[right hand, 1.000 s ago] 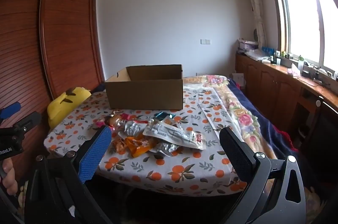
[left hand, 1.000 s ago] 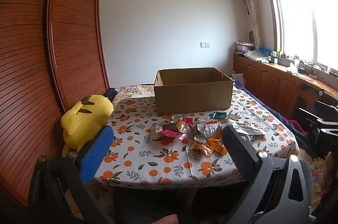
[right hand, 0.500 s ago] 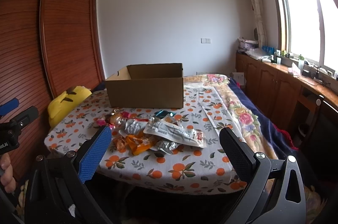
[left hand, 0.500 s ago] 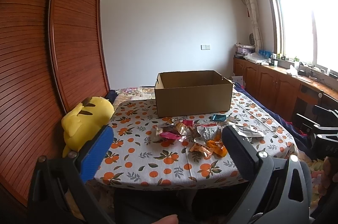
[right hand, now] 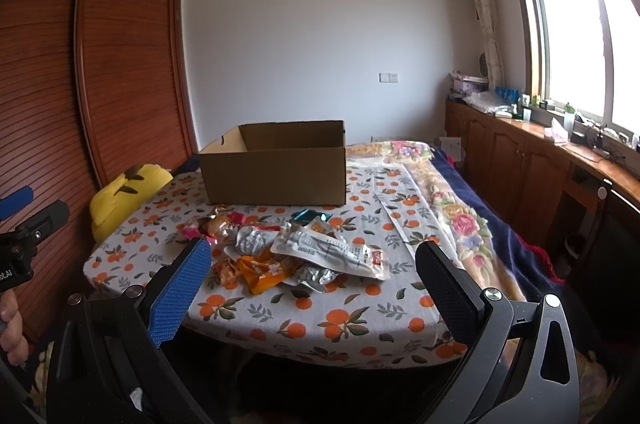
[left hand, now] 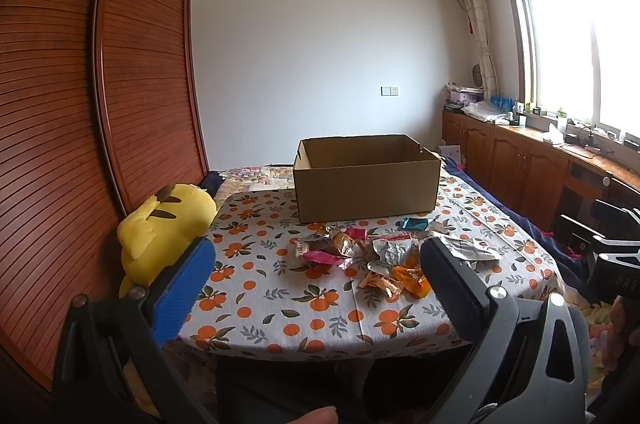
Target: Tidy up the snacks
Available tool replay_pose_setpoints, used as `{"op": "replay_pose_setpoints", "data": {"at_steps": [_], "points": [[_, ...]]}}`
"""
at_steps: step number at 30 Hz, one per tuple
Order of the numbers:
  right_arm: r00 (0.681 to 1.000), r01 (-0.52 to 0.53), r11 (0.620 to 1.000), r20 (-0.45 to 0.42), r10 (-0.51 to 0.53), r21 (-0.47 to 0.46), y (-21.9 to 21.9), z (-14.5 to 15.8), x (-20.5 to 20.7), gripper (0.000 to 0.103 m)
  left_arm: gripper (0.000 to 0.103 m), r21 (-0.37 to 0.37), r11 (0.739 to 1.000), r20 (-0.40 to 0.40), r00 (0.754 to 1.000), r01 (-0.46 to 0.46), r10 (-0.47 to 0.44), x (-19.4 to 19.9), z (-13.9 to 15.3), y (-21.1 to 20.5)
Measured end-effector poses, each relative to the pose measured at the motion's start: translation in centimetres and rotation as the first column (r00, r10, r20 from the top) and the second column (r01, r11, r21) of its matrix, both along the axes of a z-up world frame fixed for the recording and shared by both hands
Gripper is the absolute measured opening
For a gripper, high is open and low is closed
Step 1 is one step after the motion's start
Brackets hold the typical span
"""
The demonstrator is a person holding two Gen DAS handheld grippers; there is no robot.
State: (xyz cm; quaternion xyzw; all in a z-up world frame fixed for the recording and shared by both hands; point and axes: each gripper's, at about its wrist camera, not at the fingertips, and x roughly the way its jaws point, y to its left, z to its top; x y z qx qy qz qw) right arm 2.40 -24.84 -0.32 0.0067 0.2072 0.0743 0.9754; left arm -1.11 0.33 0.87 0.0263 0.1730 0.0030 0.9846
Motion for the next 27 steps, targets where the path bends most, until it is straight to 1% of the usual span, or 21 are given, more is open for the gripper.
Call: {"op": "replay_pose_setpoints", "data": {"at_steps": [21,27], "points": [[1.0,0.002,1.0,0.003,-0.002,0.0,0.2,0.07,0.08,0.103,0.103,0.001,1.0,0.004,1.0,-0.001,0.001,-0.27,-0.2,-0.13],[1.0,0.005,1.0,0.005,-0.005,0.004,0.08,0.08,-0.03,0.103,0.103,0.018,1.0,0.008,1.0,-0.002,0.001,-0.5,-0.11,-0.37]]}}
